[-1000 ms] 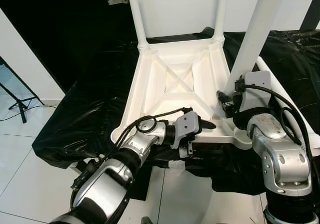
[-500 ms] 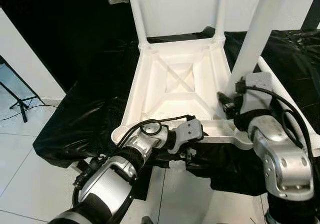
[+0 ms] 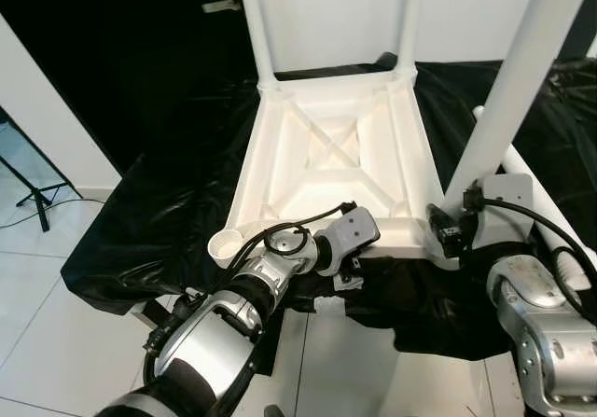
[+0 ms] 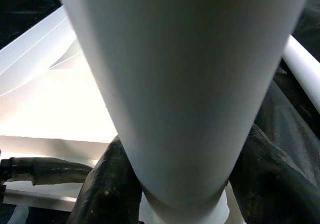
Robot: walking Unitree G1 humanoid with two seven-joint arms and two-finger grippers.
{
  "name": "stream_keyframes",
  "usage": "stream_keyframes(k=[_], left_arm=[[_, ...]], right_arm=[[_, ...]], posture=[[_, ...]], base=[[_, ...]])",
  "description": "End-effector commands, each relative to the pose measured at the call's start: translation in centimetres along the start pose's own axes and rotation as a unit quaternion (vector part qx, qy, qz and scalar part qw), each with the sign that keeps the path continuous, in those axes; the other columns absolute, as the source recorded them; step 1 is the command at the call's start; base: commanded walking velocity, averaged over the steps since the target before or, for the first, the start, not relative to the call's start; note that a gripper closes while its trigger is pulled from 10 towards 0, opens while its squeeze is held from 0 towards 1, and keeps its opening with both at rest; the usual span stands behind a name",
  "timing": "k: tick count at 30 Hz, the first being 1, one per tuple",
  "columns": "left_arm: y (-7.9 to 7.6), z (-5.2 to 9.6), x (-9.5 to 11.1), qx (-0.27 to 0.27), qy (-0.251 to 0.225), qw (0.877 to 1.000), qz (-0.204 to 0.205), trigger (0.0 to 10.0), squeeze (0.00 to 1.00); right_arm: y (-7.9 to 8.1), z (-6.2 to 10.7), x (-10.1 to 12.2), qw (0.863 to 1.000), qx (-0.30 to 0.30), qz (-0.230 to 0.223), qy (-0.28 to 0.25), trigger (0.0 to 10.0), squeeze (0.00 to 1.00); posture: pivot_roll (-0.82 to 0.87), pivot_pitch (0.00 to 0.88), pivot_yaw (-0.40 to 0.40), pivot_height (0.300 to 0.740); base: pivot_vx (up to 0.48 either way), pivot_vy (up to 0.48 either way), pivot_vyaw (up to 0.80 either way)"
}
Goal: Building children table
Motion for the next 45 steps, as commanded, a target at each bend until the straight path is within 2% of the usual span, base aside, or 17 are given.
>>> stream_keyframes(k=[1, 4, 6, 8, 12, 16, 22, 24, 26, 28, 30, 33, 36, 38, 45], left_arm=[[-0.1, 0.1, -0.4, 0.000, 0.009, 1.000, -0.010, 10.0, 0.00], [-0.3, 0.0, -0.4, -0.004, 0.010, 1.000, -0.014, 10.0, 0.00], [-0.3, 0.0, -0.5, 0.001, 0.013, 1.000, -0.015, 10.0, 0.00], [-0.3, 0.0, -0.5, 0.001, 0.013, 1.000, -0.015, 10.0, 0.00], [-0.2, 0.0, -0.7, 0.009, 0.017, 1.000, -0.018, 10.0, 0.00], [-0.2, 0.0, -0.8, 0.010, 0.018, 1.000, -0.018, 10.0, 0.00], [-0.1, 0.1, -0.8, 0.010, 0.016, 1.000, -0.021, 10.0, 0.00], [-0.3, 0.1, -0.6, 0.001, 0.009, 1.000, -0.022, 10.0, 0.00], [-0.6, 0.1, -0.4, -0.010, -0.001, 1.000, -0.021, 10.0, 0.00], [-1.2, 0.3, 0.0, -0.031, -0.019, 0.999, -0.020, 10.0, 0.00], [-2.1, 0.6, 0.6, -0.068, -0.052, 0.996, -0.018, 10.0, 0.00], [-2.5, 1.0, 0.7, -0.083, -0.063, 0.994, -0.018, 10.0, 0.00], [-2.5, 1.1, 0.7, -0.084, -0.065, 0.994, -0.017, 10.0, 0.00], [-2.3, 1.4, 0.5, -0.081, -0.065, 0.994, -0.016, 10.0, 0.00], [-2.2, 1.6, 0.3, -0.077, -0.064, 0.995, -0.015, 10.0, 0.00]], right_arm=[[-0.2, 0.1, -0.9, 1.000, 0.000, -0.006, 0.015, 10.0, 0.00], [-0.4, 0.1, -1.3, 1.000, -0.002, -0.007, 0.019, 10.0, 0.00], [-0.7, 0.3, -2.6, 0.999, -0.004, -0.014, 0.033, 10.0, 0.00], [-0.7, 0.3, -2.6, 0.999, -0.004, -0.014, 0.033, 10.0, 0.00], [-1.1, 0.8, -4.3, 0.999, -0.010, -0.008, 0.048, 10.0, 0.00], [-1.3, 0.8, -4.4, 0.999, -0.013, -0.004, 0.048, 10.0, 0.00], [-3.0, 0.7, -4.4, 0.998, -0.050, 0.001, 0.038, 10.0, 0.00], [-4.3, 0.5, -4.8, 0.995, -0.089, -0.031, 0.041, 10.0, 0.00], [-4.6, 0.4, -5.1, 0.993, -0.099, -0.048, 0.044, 10.0, 0.00], [-4.2, 0.1, -5.1, 0.993, -0.092, -0.058, 0.044, 10.0, 0.00], [-2.6, -0.6, -4.8, 0.995, -0.058, -0.065, 0.043, 10.0, 0.00], [-1.8, -0.8, -4.6, 0.996, -0.036, -0.062, 0.045, 10.0, 0.00], [-1.6, -0.9, -4.9, 0.996, -0.029, -0.064, 0.055, 10.0, 0.00], [-1.6, -0.7, -6.2, 0.993, -0.024, -0.076, 0.087, 10.0, 0.00], [-1.5, -0.7, -7.3, 0.984, -0.028, -0.111, 0.134, 10.0, 0.00]], posture=[[-0.27, 0.009, 0.119, 0.740], [-0.27, 0.009, 0.118, 0.740], [-0.27, 0.010, 0.117, 0.740], [-0.27, 0.010, 0.117, 0.740], [-0.26, 0.010, 0.121, 0.740], [-0.26, 0.008, 0.122, 0.740], [-0.26, 0.009, 0.125, 0.740], [-0.26, 0.009, 0.126, 0.740], [-0.26, 0.011, 0.130, 0.740], [-0.26, 0.010, 0.128, 0.740], [-0.25, 0.009, 0.120, 0.740], [-0.25, 0.006, 0.112, 0.740], [-0.24, 0.005, 0.108, 0.740], [-0.23, 0.004, 0.100, 0.740], [-0.24, 0.000, 0.097, 0.740]], base=[[0.000, 0.000, 0.00], [0.000, 0.000, 0.00], [0.000, 0.000, 0.00], [0.000, 0.000, 0.00], [0.000, 0.000, 0.00], [0.000, 0.000, 0.00], [0.000, 0.000, 0.00], [0.000, 0.000, 0.00], [0.000, 0.000, 0.00], [0.000, 0.000, 0.00], [0.000, 0.000, 0.00], [0.000, 0.000, 0.00], [0.000, 0.000, 0.00], [0.000, 0.000, 0.00], [0.000, 0.000, 0.00]])
Point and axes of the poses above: a point about 5 cm out from each wrist's last joint towards the gripper, its own z axis pointing back from the gripper into the wrist, its own x axis along the axis of the wrist's last joint, y = z × x, the point moved 6 cm from there along -z, pointing out of the wrist towards the gripper, and after that the axes turned 13 degrees about -z, right-handed, at the moved point
